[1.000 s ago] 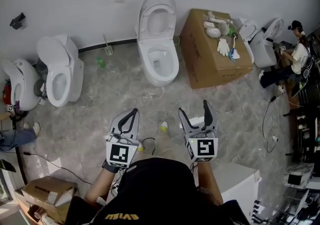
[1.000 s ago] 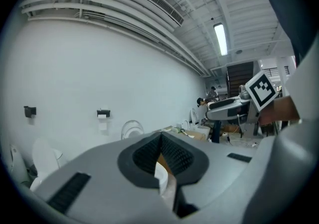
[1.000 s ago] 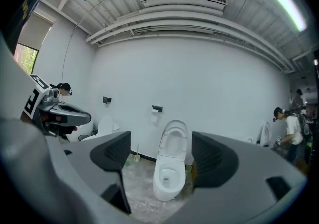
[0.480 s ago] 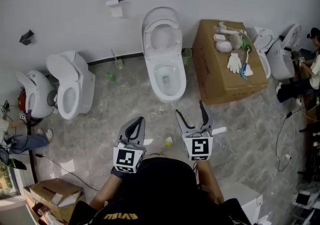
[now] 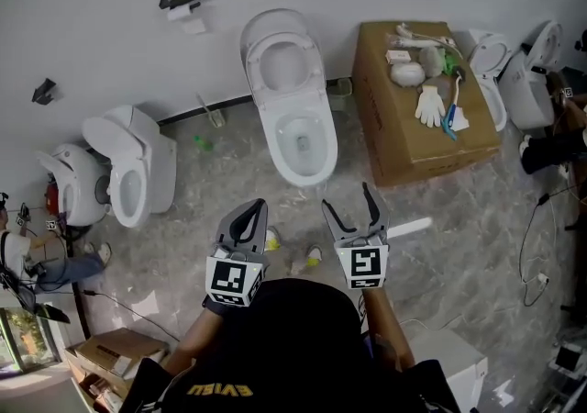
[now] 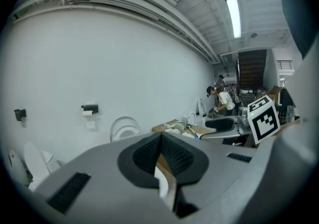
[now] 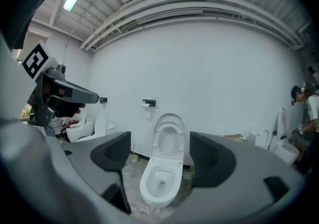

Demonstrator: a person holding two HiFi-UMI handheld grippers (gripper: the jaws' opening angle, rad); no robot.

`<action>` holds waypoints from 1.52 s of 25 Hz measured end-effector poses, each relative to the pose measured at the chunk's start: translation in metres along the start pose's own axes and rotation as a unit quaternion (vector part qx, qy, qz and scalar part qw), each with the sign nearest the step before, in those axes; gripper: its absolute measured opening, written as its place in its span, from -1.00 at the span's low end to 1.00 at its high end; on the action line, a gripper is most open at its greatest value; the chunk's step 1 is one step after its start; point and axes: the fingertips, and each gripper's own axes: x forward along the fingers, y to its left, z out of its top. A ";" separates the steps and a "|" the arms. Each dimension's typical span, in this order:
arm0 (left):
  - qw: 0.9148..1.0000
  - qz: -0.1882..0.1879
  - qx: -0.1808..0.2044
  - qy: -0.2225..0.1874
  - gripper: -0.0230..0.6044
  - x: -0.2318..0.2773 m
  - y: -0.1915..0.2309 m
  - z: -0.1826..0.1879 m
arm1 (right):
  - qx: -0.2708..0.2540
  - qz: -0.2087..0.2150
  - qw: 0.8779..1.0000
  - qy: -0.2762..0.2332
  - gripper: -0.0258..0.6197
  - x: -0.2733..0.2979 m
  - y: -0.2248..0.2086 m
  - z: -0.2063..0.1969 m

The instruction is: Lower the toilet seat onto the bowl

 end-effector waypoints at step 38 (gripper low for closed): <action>0.997 -0.011 -0.065 -0.041 -0.89 0.247 0.349 -0.002 | -0.105 0.014 0.988 0.109 0.18 0.402 -0.016 0.068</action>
